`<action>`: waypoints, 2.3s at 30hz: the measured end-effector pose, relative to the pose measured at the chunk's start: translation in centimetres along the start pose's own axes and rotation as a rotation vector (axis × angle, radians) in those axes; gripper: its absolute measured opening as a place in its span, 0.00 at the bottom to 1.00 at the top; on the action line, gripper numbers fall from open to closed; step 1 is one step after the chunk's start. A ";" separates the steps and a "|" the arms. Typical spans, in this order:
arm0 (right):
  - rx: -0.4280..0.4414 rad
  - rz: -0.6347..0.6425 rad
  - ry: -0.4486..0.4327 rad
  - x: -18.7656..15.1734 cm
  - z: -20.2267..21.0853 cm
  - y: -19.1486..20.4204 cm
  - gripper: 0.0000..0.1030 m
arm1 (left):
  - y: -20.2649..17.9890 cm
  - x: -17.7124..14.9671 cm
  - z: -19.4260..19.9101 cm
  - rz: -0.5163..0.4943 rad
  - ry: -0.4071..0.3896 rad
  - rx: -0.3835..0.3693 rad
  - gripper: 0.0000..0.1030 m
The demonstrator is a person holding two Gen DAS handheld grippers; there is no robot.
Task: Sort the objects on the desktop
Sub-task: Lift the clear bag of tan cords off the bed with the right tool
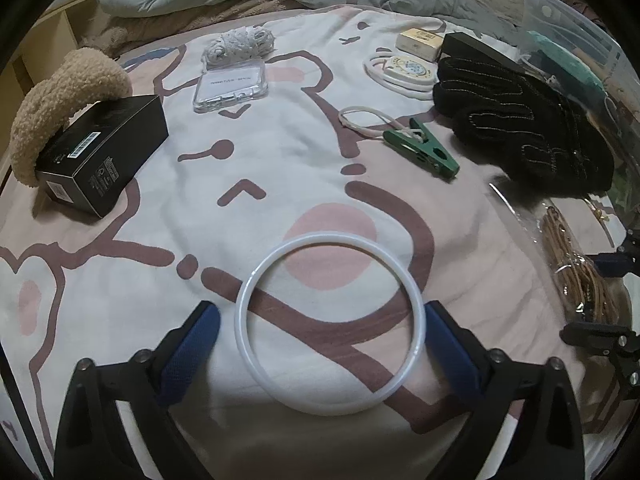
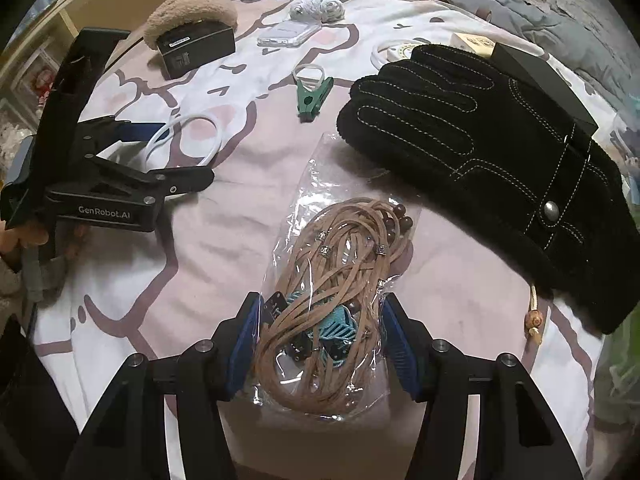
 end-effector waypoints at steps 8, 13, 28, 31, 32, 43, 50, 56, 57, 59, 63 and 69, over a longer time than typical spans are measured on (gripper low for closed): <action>-0.020 0.009 0.010 -0.1 0.4 0.0 0.58 | -1.1 -0.1 0.7 -0.063 0.016 0.002 0.82; -0.022 0.004 0.005 0.1 0.9 -0.1 0.58 | -1.4 0.0 1.9 -0.068 -0.002 -0.004 0.82; 0.013 -0.029 -0.094 -0.1 5.0 -0.3 0.57 | -1.6 0.8 6.3 -0.039 -0.062 -0.019 0.82; 0.010 -0.010 -0.062 -0.8 4.4 0.4 0.57 | -1.5 0.8 6.6 -0.028 -0.062 -0.018 0.82; 0.014 -0.004 -0.045 -1.0 4.0 0.6 0.57 | -1.5 0.7 6.6 -0.025 -0.060 -0.019 0.82; 0.021 -0.109 0.022 -0.9 1.6 -0.6 0.80 | -2.5 0.5 6.6 -0.046 -0.050 -0.026 0.82; 0.023 -0.140 0.040 -0.4 0.3 -1.3 0.80 | -2.2 0.4 6.1 -0.046 -0.036 -0.031 0.82; -0.003 -0.089 0.049 -0.2 -0.2 0.0 0.80 | -1.6 0.4 5.8 -0.030 -0.028 -0.033 0.82; -0.015 -0.078 0.050 -0.3 -0.2 0.2 0.80 | -1.5 0.4 5.8 -0.028 -0.027 -0.032 0.82; -0.035 -0.057 0.053 -0.2 -0.5 0.5 0.80 | -1.4 0.4 5.8 -0.026 -0.025 -0.033 0.82; -0.050 -0.040 0.065 0.0 -0.4 0.8 0.72 | -1.3 0.3 5.8 -0.025 -0.025 -0.034 0.82; -0.029 0.002 0.061 0.3 0.3 1.8 0.52 | -1.3 0.4 5.9 -0.024 -0.028 -0.029 0.82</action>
Point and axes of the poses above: each gripper's, at about its wrist camera, not at the fingertips, and z roughly against the way its jaws point, y to its left, x to its top, the point moved 4 cm from there along -z, roughly the way its jaws point, and after that the axes turned 14 degrees about y, right-handed, at the moved point
